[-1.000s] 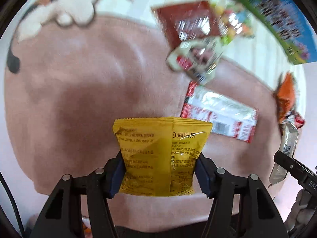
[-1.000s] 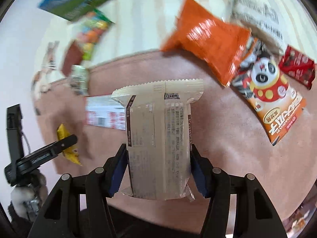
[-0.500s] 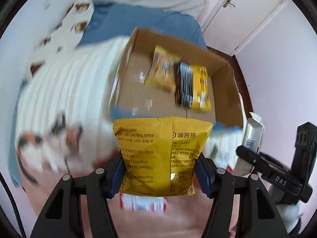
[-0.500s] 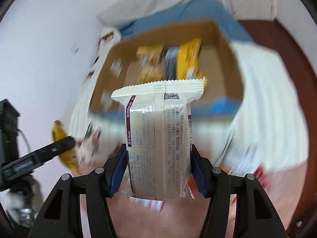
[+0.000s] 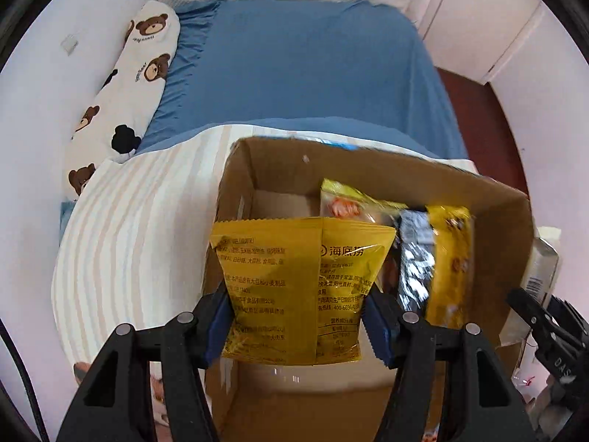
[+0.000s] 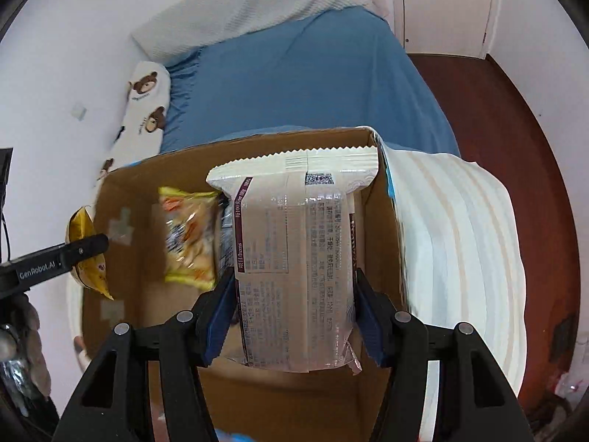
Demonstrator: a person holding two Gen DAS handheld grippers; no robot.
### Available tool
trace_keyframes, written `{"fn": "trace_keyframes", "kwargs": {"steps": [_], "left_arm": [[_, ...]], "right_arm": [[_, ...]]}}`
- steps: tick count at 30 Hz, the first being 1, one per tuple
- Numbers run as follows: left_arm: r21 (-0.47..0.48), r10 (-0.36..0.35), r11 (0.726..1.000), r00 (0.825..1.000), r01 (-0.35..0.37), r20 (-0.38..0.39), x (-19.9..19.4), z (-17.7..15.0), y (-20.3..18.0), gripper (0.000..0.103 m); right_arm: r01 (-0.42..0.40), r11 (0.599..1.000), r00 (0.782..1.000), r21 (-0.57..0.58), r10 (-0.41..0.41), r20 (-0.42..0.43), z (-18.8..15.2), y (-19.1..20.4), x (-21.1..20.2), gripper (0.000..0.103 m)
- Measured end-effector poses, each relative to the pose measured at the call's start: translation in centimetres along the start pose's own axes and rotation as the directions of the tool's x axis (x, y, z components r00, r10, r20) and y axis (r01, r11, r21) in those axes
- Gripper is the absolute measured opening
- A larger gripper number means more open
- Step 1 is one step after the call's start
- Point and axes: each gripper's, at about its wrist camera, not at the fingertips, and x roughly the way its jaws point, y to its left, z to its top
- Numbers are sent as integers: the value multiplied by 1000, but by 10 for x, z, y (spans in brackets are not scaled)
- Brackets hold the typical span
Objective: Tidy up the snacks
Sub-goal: 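Carry both packets into the box and open both tools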
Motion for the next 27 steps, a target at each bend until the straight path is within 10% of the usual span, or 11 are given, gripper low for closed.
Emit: {"fn": "trace_keyframes", "kwargs": {"steps": [6,12,27], "left_arm": [[9,17,1000,998,-17,-62,36,27,-3,62],[6,-31,999,996,31,-80,51,36,-5,93],[4,27,1000,994,-27,103,-2,-22,-11,93]], "right_arm": [[50,998,998,25,-48,-50,21,-16,38,69],[37,999,995,-8,-38,-89,21,-7,48,91],[61,997,996,-43,-64,-62,-13,6,28,92]]}}
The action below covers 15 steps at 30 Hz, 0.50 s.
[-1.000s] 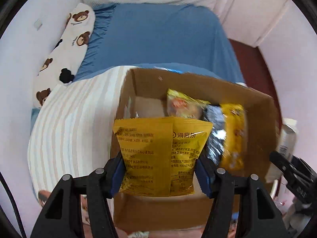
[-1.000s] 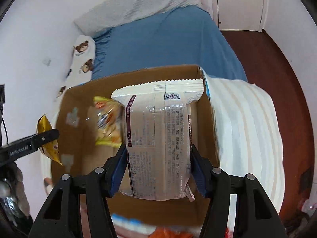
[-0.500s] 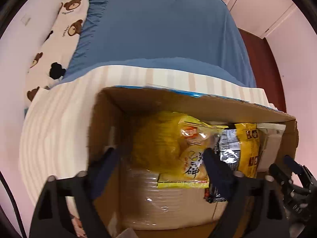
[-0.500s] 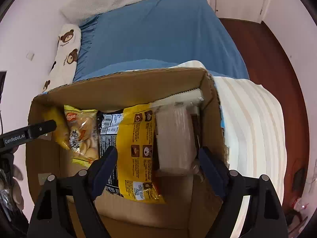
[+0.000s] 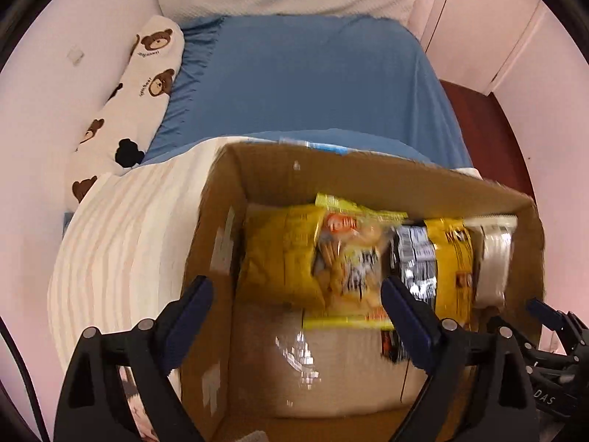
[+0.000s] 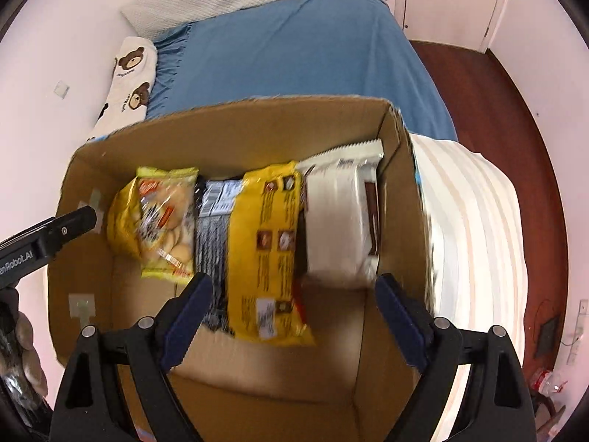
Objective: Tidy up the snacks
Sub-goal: 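Carry both packets into the box and open both tools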
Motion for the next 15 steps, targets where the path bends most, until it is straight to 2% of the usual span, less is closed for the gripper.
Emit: {"fn": "trace_keyframes", "kwargs": {"steps": [6,10,15], "left_arm": [[37,8,999,996,-11,87,-36,-49,-3,93],[46,-13,999,991,6,137,-61,-80,1,93],[77,-37,997,980,22,193,-97,-112,5,93]], "right_arm": [[-4,1000,998,-15,5,70,-41,16,-30,92],[20,1000,992,-18,-18,121,-68,22,-51,92],[34,999,977,-9,-31,209,-105,31,-89,92]]}}
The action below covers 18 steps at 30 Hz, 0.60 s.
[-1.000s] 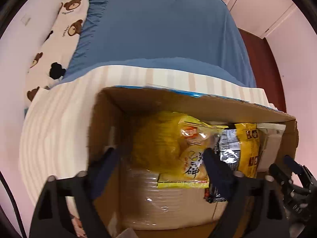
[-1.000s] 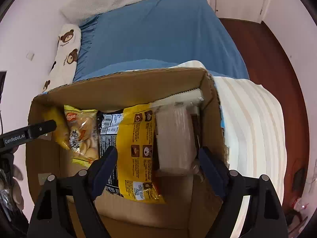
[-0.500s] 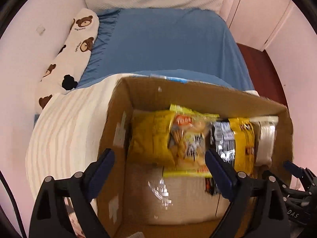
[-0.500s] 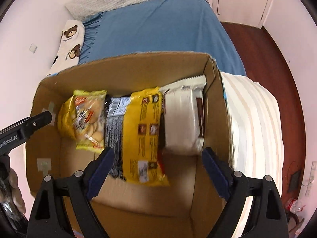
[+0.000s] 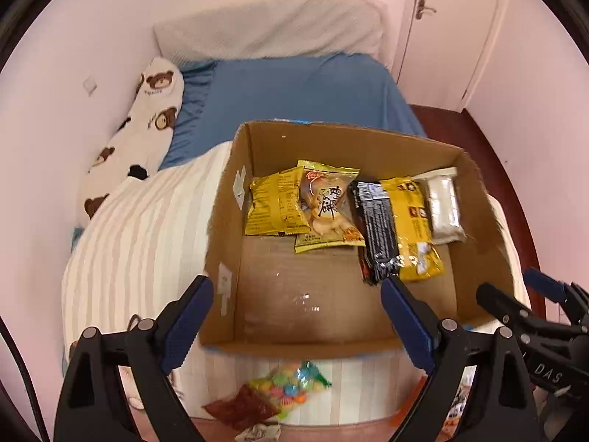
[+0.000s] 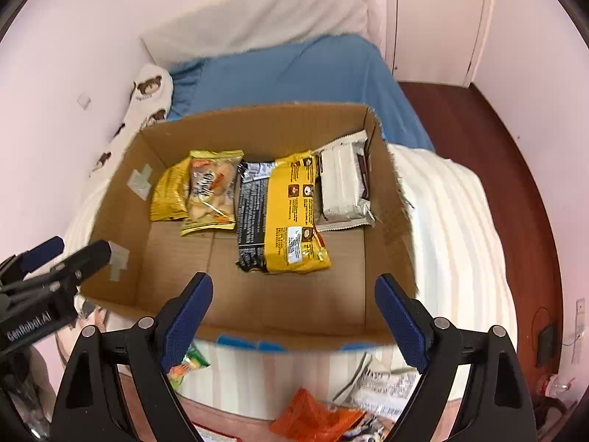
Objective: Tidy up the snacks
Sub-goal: 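Carry both packets into the box and open both tools, then grasp the panda bag with the right tool while the left grasps the red-white packet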
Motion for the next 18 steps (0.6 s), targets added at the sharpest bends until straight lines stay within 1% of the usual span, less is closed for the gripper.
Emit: {"fn": "trace_keyframes", "kwargs": {"steps": [4,8,10,11,12,15,18], "left_arm": [[32,-15,999,998,13,59,-34,-17,-1,93],[34,-45,999,994,42,104,-64,-34,3,93],[46,-57,998,991,52,120,-76,-41,3,93],[49,-57,997,990,51,128,-81,-43,2,101],[52,-57,997,988,50,142,-88,-46,3,103],[53,-63,997,981,54,182,-105,-52,4,103],[43,-83,996,977,76,196,-117,-58,7,103]], "right_arm": [[7,1000,998,1,-7,57,-19,0,-37,92],[28,1000,993,-4,-27,112,-37,6,-68,92],[35,999,989,-3,-34,142,-46,9,-83,96],[45,999,986,-1,-44,162,-51,11,-92,100],[49,999,983,1,-48,175,-55,12,-99,101],[57,998,976,6,-57,212,-67,16,-121,101],[52,999,972,16,-54,229,-77,18,-136,101]]}}
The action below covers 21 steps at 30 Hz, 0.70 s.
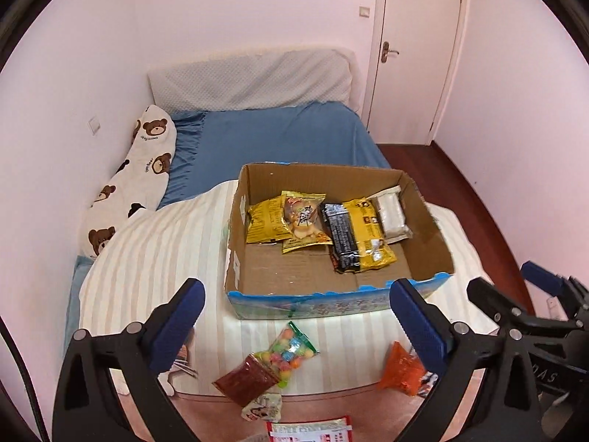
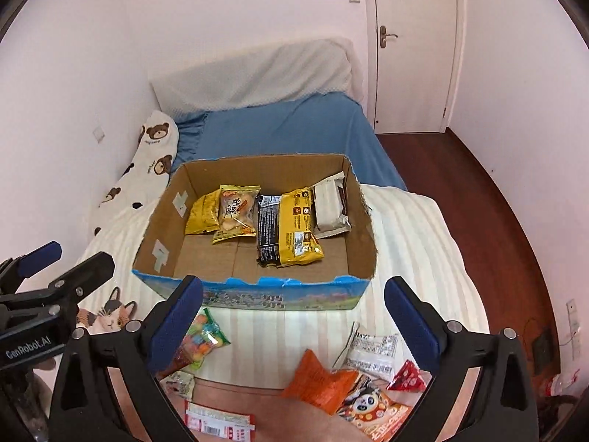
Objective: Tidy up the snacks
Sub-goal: 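Grasp the panda bag with the right tool while the left grasps the red-white packet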
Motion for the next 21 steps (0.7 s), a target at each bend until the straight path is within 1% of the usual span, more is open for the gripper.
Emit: {"fn": "trace_keyframes", "kwargs": {"steps": [3,6,8,9,10,11,13,14,15,16,18,19,20,21], "left_arm": [[-15,-8,1000,1000,8,-6,-9,-7,1,103],[-44,-15,999,999,13,-35,-11,-23,5,103],[-64,-2,998,997,-3,-81,-5,-40,7,103],[-77,-1,997,993,-8,-115,1,-51,8,103],[-93,-1,996,988,-13,-153,8,-63,10,103],[-115,-2,993,981,-21,-193,15,-75,12,103],[-156,-12,987,962,-32,-273,34,-103,15,103],[-151,-1,987,948,-50,-320,47,-119,15,103],[-130,19,989,935,-69,-354,57,-133,13,103],[-112,32,990,927,-79,-375,63,-143,11,103],[-53,56,995,893,-89,-446,82,-168,5,103],[-47,54,995,866,-89,-497,91,-180,5,103],[-77,25,994,838,-80,-545,99,-190,7,103],[-155,-44,986,808,-59,-588,108,-201,12,103]], "right_arm": [[-11,1000,1000,13,11,-3,-10,-2,-11,101],[-25,999,999,31,26,-41,-27,-11,-12,101],[-29,999,996,40,32,-80,-38,-19,-5,101],[-31,998,992,53,37,-118,-48,-26,2,101],[-34,998,989,61,42,-139,-54,-30,7,101],[-37,996,982,79,51,-182,-65,-39,16,101],[-32,994,968,109,58,-244,-82,-52,31,101],[-37,992,958,120,70,-279,-92,-60,39,101],[-32,991,944,133,74,-321,-103,-70,49,101],[-27,990,937,137,73,-342,-113,-75,52,101],[-26,991,910,133,78,-407,-132,-86,68,101],[-24,991,902,133,79,-424,-139,-90,73,101],[-22,991,894,130,77,-441,-144,-93,79,101],[-22,993,889,117,73,-453,-152,-95,83,101]]}}
